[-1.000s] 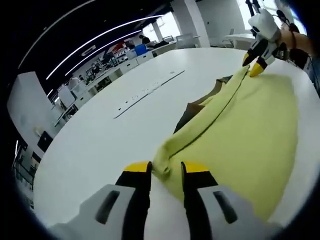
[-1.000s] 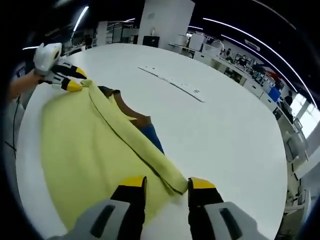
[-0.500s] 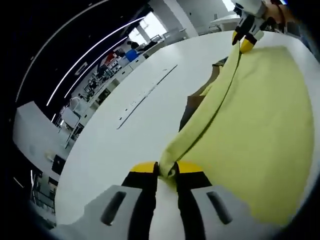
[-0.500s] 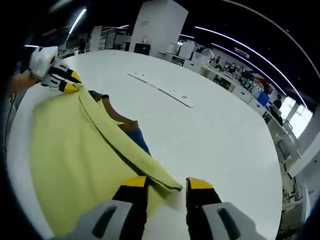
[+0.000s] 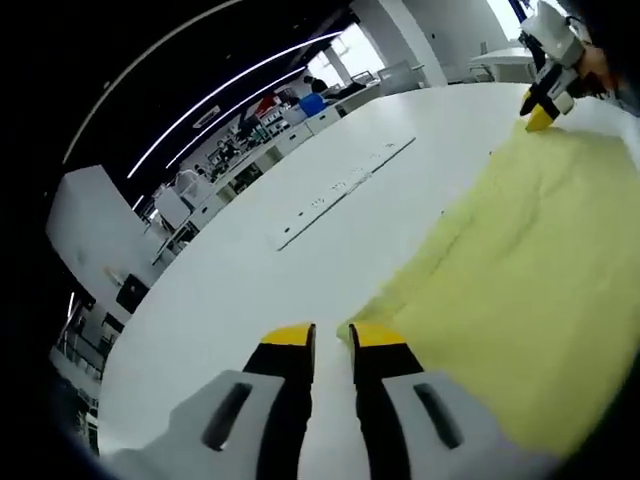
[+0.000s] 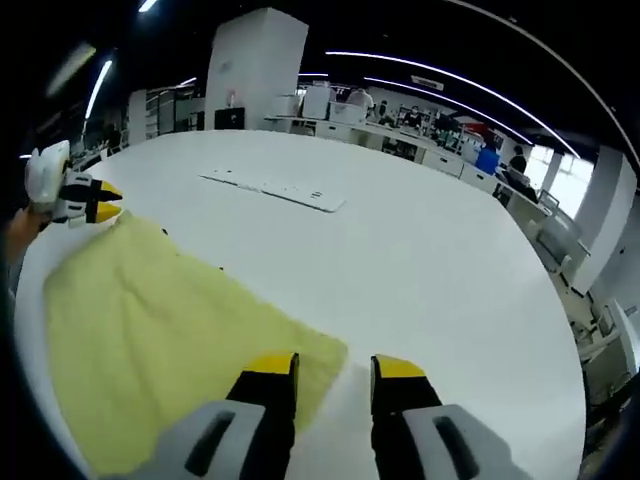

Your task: Fold the garment on the visible template until the final outline fits inside the template.

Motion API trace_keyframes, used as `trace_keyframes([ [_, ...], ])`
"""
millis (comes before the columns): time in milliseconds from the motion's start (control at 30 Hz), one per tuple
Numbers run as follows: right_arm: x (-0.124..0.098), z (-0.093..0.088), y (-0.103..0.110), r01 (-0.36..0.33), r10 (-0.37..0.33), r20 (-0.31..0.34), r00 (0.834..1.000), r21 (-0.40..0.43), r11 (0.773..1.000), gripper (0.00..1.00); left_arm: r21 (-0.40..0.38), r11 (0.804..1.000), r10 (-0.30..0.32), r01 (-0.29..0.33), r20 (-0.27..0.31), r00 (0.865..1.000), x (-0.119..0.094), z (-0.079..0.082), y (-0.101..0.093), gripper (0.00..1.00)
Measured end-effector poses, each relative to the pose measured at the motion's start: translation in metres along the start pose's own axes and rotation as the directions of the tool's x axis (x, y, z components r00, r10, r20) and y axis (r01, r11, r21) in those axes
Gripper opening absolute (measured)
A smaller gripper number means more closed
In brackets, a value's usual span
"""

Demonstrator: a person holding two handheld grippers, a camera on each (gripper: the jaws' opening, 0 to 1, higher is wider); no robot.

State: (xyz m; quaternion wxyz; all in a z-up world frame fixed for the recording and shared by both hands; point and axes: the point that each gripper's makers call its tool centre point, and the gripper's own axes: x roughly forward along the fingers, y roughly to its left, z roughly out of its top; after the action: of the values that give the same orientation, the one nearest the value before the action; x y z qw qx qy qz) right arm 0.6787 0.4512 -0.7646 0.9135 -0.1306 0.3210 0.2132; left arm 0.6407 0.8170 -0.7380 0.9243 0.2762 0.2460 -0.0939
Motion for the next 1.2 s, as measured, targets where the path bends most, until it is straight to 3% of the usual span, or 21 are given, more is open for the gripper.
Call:
trace_keyframes([
  [133, -0.004, 0.002, 0.005, -0.036, 0.035, 0.020, 0.999, 0.089, 0.995, 0.28, -0.087, 0.996, -0.030, 0.028, -0.015, 0.999, -0.006, -0.008, -0.002, 0.17],
  [200, -0.007, 0.005, 0.010, -0.077, 0.071, 0.044, 0.997, 0.162, 0.984, 0.31, -0.170, 0.984, -0.061, 0.060, -0.004, 0.998, -0.010, -0.009, -0.006, 0.22],
  [333, -0.016, 0.008, 0.017, -0.118, 0.107, 0.060, 0.992, 0.226, 0.967, 0.51, -0.297, 0.948, -0.107, 0.112, 0.032, 0.994, -0.023, -0.008, -0.009, 0.35],
  [467, -0.028, 0.008, 0.025, -0.156, 0.145, 0.063, 0.987, 0.264, 0.952, 0.63, -0.325, 0.937, -0.123, 0.132, 0.047, 0.991, -0.037, -0.010, -0.010, 0.47],
  [633, -0.047, 0.004, 0.039, -0.222, 0.215, 0.057, 0.975, 0.243, 0.944, 0.74, -0.350, 0.918, -0.169, 0.185, 0.076, 0.983, -0.057, -0.013, -0.017, 0.60],
  [733, -0.059, 0.000, 0.046, -0.250, 0.245, 0.051, 0.968, 0.217, 0.944, 0.75, -0.386, 0.893, -0.203, 0.230, 0.110, 0.973, -0.070, -0.011, -0.023, 0.65],
  [1000, -0.097, -0.014, 0.066, -0.346, 0.339, 0.066, 0.938, 0.217, 0.913, 0.76, -0.342, 0.901, -0.232, 0.265, 0.135, 0.963, -0.102, -0.016, -0.034, 0.76],
  [1200, -0.121, -0.036, 0.074, -0.369, 0.371, 0.026, 0.928, 0.179, 0.912, 0.75, -0.367, 0.881, -0.256, 0.300, 0.164, 0.953, -0.121, -0.019, -0.045, 0.79],
])
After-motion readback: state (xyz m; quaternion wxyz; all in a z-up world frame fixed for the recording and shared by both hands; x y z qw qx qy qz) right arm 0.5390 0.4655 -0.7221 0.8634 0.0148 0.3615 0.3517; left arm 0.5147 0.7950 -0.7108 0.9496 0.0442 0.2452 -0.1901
